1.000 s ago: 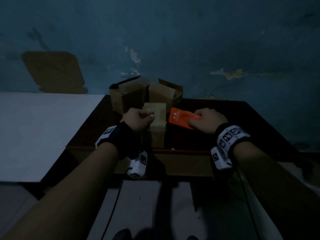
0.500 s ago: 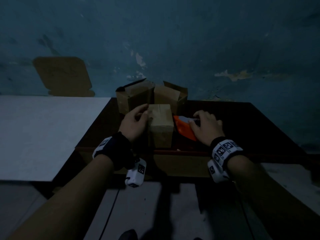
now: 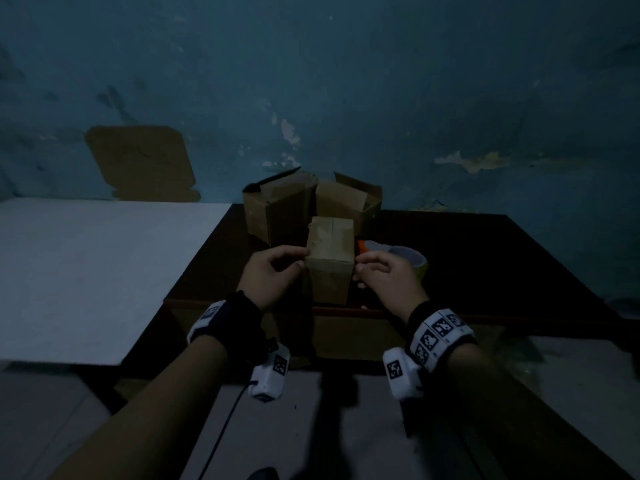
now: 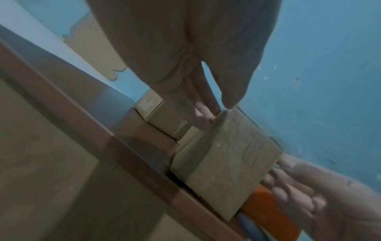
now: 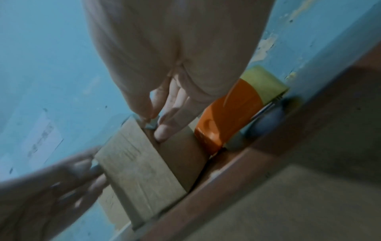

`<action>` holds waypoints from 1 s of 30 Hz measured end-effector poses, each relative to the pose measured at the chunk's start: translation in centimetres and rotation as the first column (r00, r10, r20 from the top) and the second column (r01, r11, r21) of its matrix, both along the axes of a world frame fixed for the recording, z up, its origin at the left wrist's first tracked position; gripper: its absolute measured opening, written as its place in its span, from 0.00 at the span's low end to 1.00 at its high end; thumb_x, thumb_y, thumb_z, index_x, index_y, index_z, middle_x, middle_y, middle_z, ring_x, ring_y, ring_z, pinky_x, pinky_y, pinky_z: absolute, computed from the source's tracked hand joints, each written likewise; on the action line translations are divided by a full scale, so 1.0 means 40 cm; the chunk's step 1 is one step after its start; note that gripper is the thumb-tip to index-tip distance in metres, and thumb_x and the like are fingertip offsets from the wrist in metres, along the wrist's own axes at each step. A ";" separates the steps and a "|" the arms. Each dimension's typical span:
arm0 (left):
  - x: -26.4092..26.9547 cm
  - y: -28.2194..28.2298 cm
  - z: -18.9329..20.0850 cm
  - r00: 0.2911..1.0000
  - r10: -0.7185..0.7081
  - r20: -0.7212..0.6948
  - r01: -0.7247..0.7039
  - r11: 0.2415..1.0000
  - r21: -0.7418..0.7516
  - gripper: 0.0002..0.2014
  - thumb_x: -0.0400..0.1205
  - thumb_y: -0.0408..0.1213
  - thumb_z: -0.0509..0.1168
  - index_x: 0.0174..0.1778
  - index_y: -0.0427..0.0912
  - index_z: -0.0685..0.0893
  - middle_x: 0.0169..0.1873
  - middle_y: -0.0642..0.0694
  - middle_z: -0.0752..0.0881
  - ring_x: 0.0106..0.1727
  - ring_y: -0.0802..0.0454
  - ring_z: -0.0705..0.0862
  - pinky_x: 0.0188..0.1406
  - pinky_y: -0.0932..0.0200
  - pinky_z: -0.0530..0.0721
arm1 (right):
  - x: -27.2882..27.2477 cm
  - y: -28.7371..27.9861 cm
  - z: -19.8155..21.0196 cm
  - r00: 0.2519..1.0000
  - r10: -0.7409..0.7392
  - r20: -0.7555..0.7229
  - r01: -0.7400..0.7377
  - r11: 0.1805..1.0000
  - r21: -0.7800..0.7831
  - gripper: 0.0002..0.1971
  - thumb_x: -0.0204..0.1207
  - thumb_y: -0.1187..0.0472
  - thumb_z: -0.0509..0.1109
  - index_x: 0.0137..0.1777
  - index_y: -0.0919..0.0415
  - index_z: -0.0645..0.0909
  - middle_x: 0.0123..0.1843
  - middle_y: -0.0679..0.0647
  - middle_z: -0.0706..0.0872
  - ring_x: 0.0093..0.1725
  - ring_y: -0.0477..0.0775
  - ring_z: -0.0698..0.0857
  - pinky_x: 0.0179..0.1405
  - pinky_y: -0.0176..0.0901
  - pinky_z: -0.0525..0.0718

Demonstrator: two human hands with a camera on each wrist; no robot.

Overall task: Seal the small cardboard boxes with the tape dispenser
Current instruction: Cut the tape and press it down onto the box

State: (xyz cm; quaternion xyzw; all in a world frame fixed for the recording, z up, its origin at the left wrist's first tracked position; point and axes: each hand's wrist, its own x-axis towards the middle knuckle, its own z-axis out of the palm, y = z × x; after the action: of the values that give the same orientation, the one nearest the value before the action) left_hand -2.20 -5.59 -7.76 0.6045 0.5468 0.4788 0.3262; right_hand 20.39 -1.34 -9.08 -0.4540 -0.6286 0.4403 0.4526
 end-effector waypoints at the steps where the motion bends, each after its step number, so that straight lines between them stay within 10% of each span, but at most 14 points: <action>1: 0.000 0.001 0.000 1.000 -0.007 -0.007 0.007 1.000 0.005 0.11 0.82 0.36 0.68 0.58 0.51 0.87 0.58 0.57 0.86 0.60 0.60 0.83 0.57 0.57 0.84 | 0.002 -0.002 -0.004 1.000 0.007 -0.005 -0.007 1.000 0.004 0.05 0.80 0.66 0.70 0.47 0.54 0.83 0.43 0.56 0.88 0.44 0.47 0.89 0.43 0.37 0.87; 24: -0.048 0.057 0.001 0.981 -0.188 -0.048 0.184 0.980 -0.068 0.09 0.76 0.35 0.74 0.50 0.44 0.83 0.50 0.43 0.85 0.49 0.48 0.84 0.44 0.62 0.87 | -0.004 0.047 0.022 0.971 0.121 0.205 -0.155 0.975 0.160 0.15 0.70 0.65 0.79 0.53 0.57 0.80 0.46 0.53 0.81 0.39 0.41 0.85 0.44 0.37 0.87; 30: -0.040 0.075 -0.005 0.980 -0.170 -0.106 0.173 0.985 0.013 0.09 0.74 0.37 0.76 0.44 0.43 0.83 0.43 0.47 0.86 0.44 0.52 0.85 0.45 0.58 0.84 | -0.002 0.060 0.039 0.956 0.165 0.242 -0.199 0.972 0.126 0.16 0.68 0.63 0.81 0.51 0.61 0.79 0.41 0.55 0.81 0.36 0.52 0.82 0.41 0.52 0.87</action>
State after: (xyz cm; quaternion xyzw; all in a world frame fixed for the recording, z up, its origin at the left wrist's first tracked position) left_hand -3.81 -2.57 -7.95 0.6773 0.5035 0.4227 0.3303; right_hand 20.33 1.07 -7.52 -0.4069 -0.7471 0.3766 0.3667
